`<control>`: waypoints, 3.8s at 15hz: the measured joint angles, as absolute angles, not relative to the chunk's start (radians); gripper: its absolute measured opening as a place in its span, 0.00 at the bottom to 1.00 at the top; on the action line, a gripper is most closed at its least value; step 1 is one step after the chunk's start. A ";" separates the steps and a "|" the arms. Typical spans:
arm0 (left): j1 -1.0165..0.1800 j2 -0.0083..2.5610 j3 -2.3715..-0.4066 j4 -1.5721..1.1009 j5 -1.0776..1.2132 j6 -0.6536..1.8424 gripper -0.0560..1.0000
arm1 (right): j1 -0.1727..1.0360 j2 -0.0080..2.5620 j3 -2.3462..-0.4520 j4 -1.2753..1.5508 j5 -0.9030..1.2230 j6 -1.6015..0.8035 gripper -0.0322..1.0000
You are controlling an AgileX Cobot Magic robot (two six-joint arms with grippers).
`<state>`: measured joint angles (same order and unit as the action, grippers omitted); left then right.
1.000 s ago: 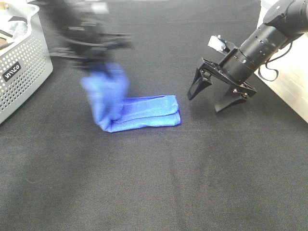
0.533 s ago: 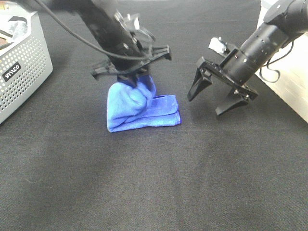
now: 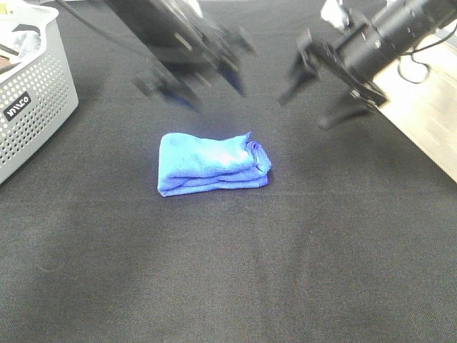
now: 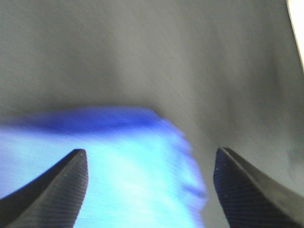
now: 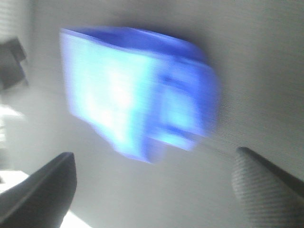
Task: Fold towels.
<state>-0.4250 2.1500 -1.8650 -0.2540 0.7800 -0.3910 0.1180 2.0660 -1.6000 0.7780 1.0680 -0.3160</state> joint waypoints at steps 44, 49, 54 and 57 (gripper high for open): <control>-0.314 1.399 -1.523 -0.075 1.212 -0.105 0.72 | 0.102 1.506 -1.581 0.345 1.210 -0.224 0.83; -0.314 0.993 -1.076 -0.048 1.215 -0.105 0.72 | 0.102 1.223 -1.290 0.327 1.211 -0.222 0.83; -0.314 0.421 -0.714 -0.058 1.220 -0.105 0.72 | 0.102 0.879 -0.862 0.322 1.162 -0.222 0.83; -0.314 0.170 -0.605 -0.063 1.221 -0.105 0.72 | 0.103 0.626 -0.633 0.243 1.142 -0.222 0.83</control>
